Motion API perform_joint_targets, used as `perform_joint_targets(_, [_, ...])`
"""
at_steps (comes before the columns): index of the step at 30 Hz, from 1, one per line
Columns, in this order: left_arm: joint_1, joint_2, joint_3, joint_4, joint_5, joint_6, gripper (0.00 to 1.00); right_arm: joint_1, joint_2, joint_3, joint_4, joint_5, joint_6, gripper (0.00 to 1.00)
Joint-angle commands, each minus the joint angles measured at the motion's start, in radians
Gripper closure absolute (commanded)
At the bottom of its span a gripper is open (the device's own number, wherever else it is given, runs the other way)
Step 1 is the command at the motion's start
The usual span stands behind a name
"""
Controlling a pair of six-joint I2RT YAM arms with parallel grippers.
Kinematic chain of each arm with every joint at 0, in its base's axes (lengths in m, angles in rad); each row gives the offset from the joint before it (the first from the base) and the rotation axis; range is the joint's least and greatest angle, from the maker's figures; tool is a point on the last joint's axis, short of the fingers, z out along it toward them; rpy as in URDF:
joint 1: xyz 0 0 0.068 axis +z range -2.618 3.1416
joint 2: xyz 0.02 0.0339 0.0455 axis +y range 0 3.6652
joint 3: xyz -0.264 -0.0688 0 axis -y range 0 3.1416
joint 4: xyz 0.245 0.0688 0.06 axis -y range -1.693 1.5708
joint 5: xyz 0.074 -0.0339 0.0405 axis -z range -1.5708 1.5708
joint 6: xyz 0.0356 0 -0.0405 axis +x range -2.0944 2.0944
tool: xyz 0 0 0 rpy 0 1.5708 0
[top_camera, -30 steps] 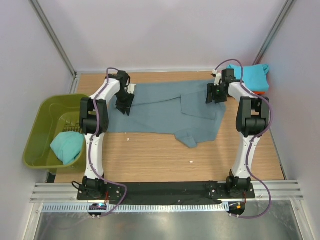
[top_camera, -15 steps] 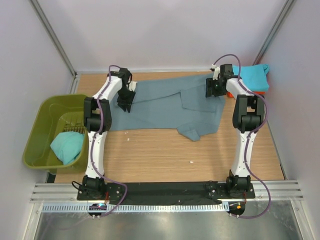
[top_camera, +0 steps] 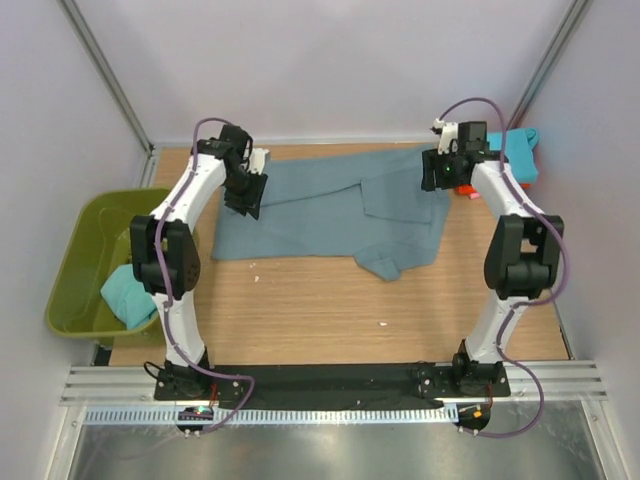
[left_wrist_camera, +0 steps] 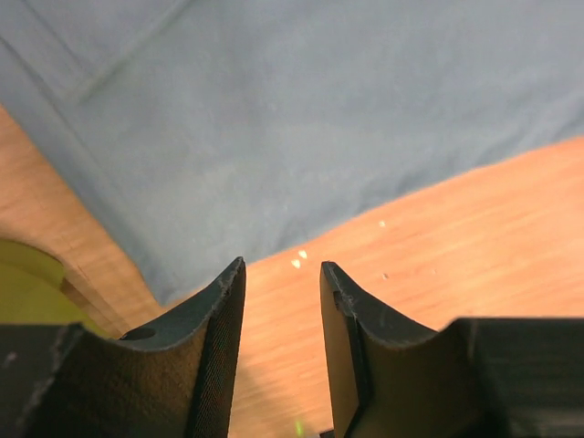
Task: Fold and stack the t-shirts
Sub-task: Fold the tshirt
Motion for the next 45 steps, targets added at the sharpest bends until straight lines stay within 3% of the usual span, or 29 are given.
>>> perform_joint_targets(1, [-0.004,-0.029,-0.134,0.023,0.048,0.016,0.61,0.006,-0.157,-0.148,-0.052,-0.288,-0.101,0.37])
perform_joint_targets(5, [-0.004,-0.037,-0.254,0.108,0.044,0.030,0.59,0.074,-0.191,-0.276,-0.190,-0.467,-0.273,0.39])
perform_joint_targets(10, [-0.003,0.023,-0.285,0.166,0.030,0.028,0.56,0.207,-0.260,-0.414,-0.264,-0.455,-0.408,0.38])
perform_joint_targets(22, [-0.004,0.075,-0.259,0.175,0.013,0.002,0.58,0.219,-0.326,-0.514,-0.221,-0.397,-0.387,0.37])
perform_joint_targets(33, [-0.004,0.086,-0.266,0.182,-0.001,0.000,0.60,0.223,-0.291,-0.529,-0.185,-0.394,-0.396,0.41])
perform_joint_targets(42, [-0.004,0.133,-0.243,0.189,-0.044,-0.006,0.61,0.238,-0.229,-0.465,-0.177,-0.394,-0.403,0.57])
perform_joint_targets(44, [-0.004,0.145,-0.220,0.183,-0.055,-0.006,0.62,0.241,-0.228,-0.452,-0.194,-0.394,-0.414,0.64])
perform_joint_targets(45, [-0.003,0.150,-0.213,0.182,-0.065,-0.007,0.62,0.241,-0.229,-0.448,-0.201,-0.391,-0.422,0.73])
